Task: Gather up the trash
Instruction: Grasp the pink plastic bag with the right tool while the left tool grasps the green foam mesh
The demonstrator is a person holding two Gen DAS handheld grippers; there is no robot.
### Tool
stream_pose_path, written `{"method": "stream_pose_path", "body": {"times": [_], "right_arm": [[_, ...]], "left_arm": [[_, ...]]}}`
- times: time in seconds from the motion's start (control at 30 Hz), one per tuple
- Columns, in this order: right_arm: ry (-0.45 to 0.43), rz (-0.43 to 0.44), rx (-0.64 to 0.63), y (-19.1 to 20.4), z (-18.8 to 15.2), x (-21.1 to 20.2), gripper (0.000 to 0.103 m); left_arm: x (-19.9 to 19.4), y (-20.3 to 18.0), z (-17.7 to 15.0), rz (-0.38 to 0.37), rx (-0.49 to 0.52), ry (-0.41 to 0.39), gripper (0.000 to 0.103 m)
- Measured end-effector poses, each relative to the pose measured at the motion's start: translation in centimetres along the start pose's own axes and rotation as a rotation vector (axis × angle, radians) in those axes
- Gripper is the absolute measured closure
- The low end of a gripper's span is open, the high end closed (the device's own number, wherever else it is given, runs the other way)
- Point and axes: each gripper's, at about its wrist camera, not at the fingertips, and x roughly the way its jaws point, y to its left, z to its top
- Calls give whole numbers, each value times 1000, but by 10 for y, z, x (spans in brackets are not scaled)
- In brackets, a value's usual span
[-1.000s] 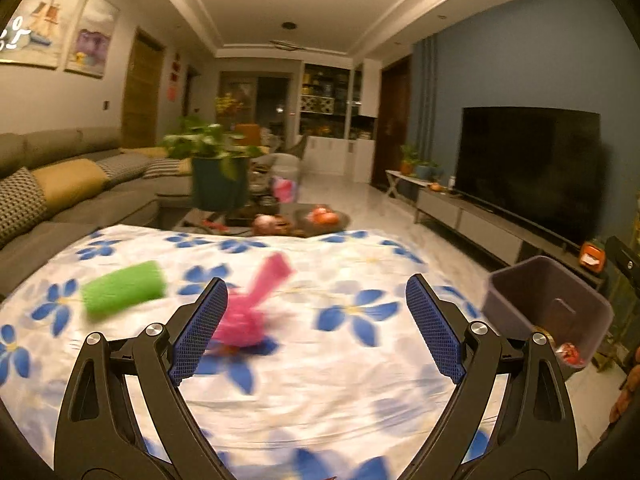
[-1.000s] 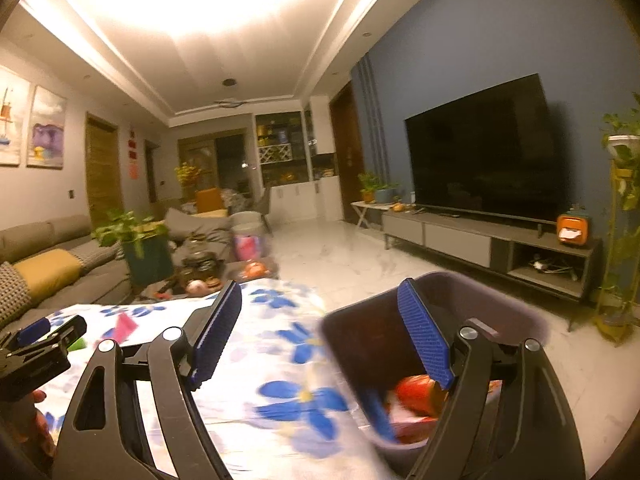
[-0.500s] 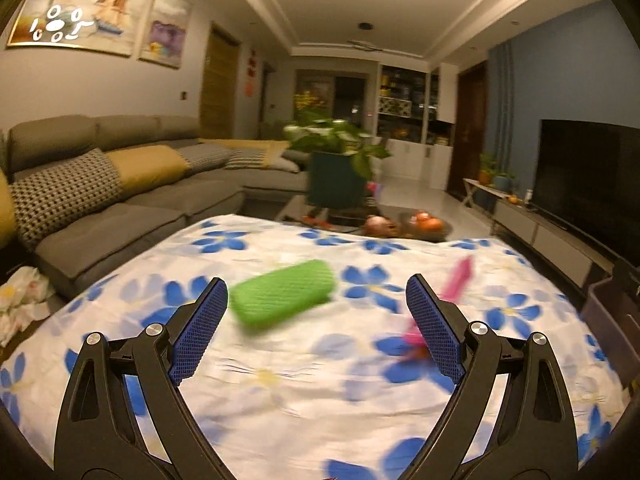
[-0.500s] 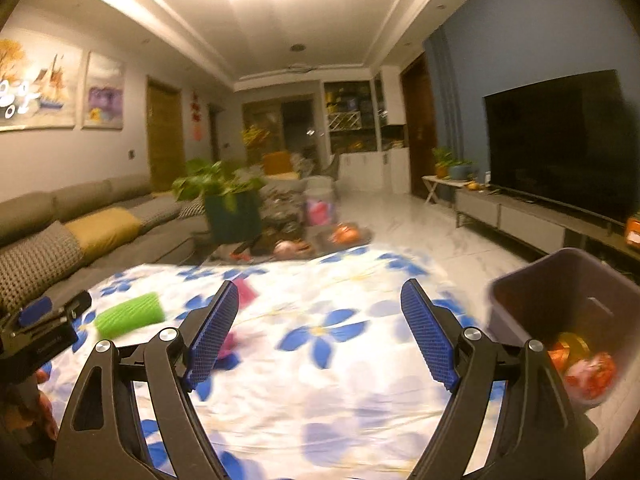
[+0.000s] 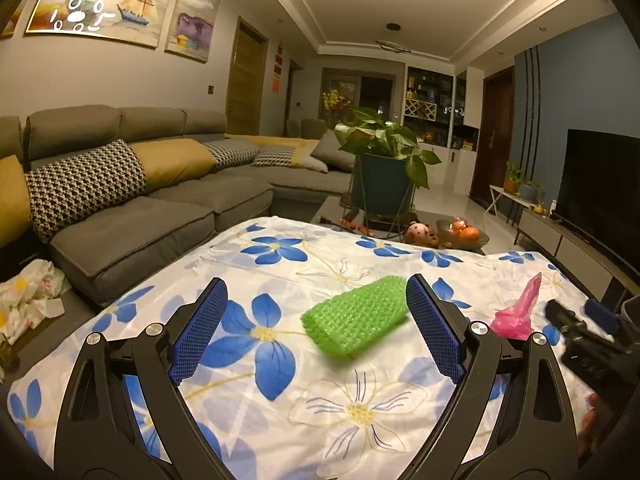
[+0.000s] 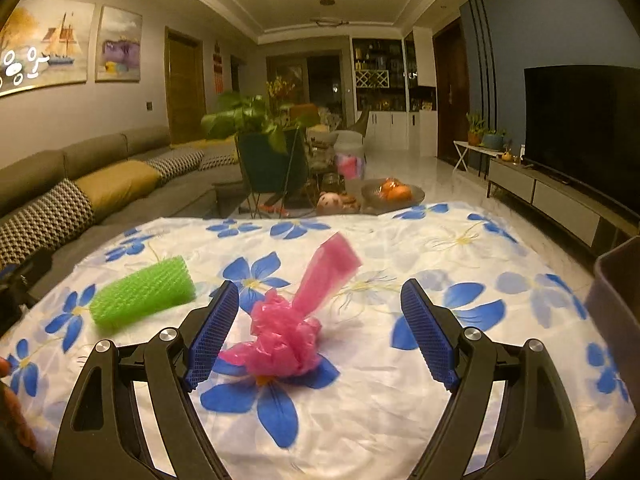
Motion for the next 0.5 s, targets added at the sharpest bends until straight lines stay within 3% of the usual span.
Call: {"method": "stream_pose_path", "body": {"times": [0.27,0.4,0.43,0.5], "right_arm": [[96,11,-38,13,-6,31,22],[155,10,-70,20,-11,43,28],[168,10,-75,21,-12,46,30],[199,20,-85,23,-14,51,49]], "left_arm": [[17,-1,-2,-17,1,10,14],[23,-1,-6,-28,1,28,14],[25,-2,-6,-34,0,35,14],[27,-2,-6,-44,-6,48,14]]}}
